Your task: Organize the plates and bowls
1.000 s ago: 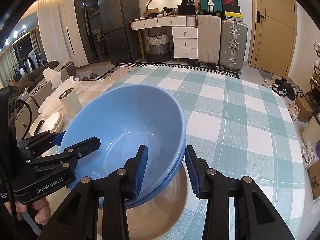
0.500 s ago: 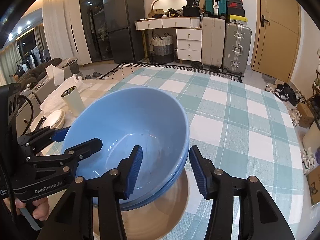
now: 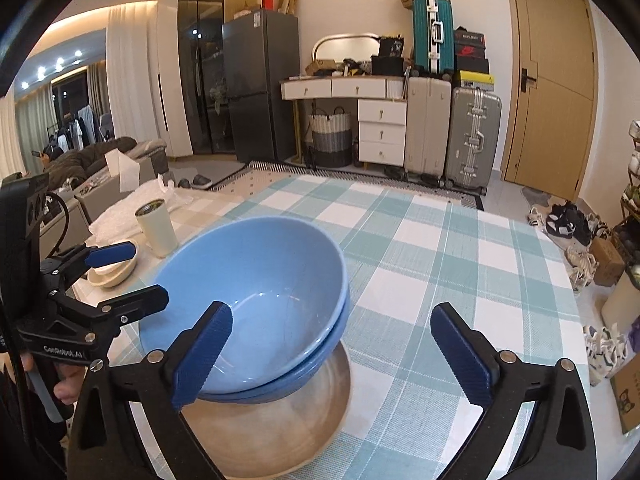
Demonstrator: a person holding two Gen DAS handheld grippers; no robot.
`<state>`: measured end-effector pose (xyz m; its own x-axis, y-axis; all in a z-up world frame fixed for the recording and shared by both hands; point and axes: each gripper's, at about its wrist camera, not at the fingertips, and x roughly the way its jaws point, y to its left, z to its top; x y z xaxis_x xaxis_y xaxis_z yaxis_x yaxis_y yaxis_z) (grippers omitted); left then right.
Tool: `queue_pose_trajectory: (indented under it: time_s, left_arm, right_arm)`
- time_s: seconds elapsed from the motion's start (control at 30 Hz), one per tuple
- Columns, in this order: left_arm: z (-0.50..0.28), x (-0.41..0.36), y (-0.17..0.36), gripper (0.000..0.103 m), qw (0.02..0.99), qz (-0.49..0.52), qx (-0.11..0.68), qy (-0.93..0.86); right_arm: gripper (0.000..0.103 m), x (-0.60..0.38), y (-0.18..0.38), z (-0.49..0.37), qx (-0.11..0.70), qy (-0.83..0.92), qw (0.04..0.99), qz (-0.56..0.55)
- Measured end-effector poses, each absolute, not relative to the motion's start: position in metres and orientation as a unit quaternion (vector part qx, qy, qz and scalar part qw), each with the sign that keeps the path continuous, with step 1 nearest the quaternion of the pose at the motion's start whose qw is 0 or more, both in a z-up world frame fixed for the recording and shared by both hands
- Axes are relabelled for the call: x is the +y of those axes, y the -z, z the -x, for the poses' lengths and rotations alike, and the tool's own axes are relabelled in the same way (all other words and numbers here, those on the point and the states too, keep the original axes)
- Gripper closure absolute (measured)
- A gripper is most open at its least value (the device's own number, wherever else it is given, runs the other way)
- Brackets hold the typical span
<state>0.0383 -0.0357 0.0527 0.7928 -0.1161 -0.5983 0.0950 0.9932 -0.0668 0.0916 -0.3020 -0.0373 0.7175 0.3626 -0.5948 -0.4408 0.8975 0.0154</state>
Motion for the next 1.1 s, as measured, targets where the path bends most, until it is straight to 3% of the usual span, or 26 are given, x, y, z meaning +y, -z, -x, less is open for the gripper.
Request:
queue_pose_trajectory:
  time_s: [0.47,1.1]
  left_arm:
    - [0.002,-0.019,-0.039,0.002,0.958,0.008,0.274,0.087]
    - [0.028,-0.016,-0.009,0.002,0.961,-0.014,0.245,0.130]
  right_arm:
    - [0.001,-0.327,0.046,-0.044,0.256,-0.255,0.931,0.059]
    - [0.001,-0.343,0.077,-0.012,0.246,-0.276,0.928,0.044]
